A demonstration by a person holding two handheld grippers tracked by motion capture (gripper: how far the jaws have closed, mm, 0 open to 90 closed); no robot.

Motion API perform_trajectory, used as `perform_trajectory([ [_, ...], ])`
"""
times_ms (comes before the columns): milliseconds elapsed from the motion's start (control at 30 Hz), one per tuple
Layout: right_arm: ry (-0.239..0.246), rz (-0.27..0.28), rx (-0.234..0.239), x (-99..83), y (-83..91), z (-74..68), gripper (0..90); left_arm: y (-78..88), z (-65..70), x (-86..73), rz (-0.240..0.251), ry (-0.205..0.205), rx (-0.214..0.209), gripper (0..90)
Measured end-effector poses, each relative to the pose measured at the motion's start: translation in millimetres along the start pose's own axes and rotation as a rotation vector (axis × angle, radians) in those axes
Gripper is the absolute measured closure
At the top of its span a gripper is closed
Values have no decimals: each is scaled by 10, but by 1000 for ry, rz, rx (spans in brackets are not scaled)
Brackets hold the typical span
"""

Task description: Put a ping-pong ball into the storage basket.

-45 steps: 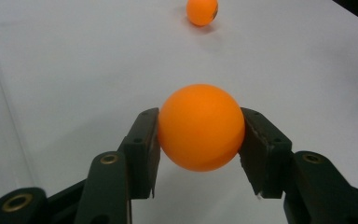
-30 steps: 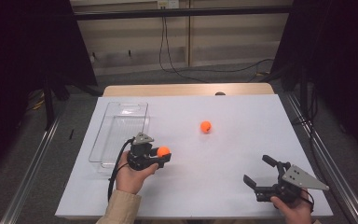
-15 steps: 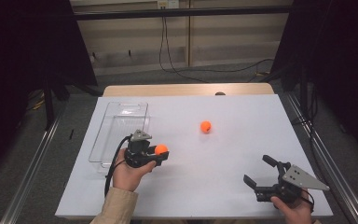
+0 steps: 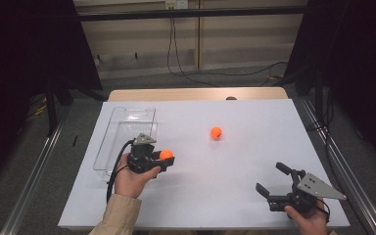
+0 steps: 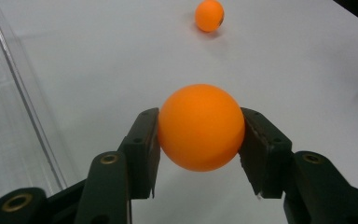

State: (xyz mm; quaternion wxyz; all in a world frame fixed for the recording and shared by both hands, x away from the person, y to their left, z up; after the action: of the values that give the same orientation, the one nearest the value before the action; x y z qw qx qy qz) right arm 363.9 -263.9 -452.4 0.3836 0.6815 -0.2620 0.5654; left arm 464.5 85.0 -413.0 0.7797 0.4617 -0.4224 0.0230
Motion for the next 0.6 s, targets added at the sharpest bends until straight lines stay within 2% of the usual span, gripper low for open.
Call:
perform_trajectory([
  [100, 2, -1, -2, -2, -1, 1, 6, 34, -9, 18, -10, -12, 3, 511],
  [200, 7, -5, 0, -6, -2, 0, 6, 51, -11, 35, -5, -2, 7, 510],
  [367, -5, -1, -1, -1, -5, -8, 6, 83, -38, 43, -20, -18, 4, 510],
  [400, 9, -6, 2, -6, -3, -2, 6, 84, -40, 44, -19, -17, -1, 510],
  [467, 9, -7, 3, -8, -5, -4, 6, 89, -44, 47, -20, -8, 12, 510],
  [600, -3, 0, 0, 0, -7, -9, 6, 99, -61, 53, -24, -13, 6, 510],
])
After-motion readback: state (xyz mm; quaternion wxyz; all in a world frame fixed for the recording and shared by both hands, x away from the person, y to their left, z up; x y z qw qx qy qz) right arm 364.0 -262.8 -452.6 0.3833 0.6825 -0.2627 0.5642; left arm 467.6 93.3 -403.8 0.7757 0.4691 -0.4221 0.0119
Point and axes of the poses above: each handheld gripper's, and its own axes: y roughly backward along the jaws, x roughly out of its top, z roughly to its right, the point moved 6 cm from there along -y, roughly forward along the jaws, and after that the axes turned 4 degrees about -z, right-handed, at the moved point
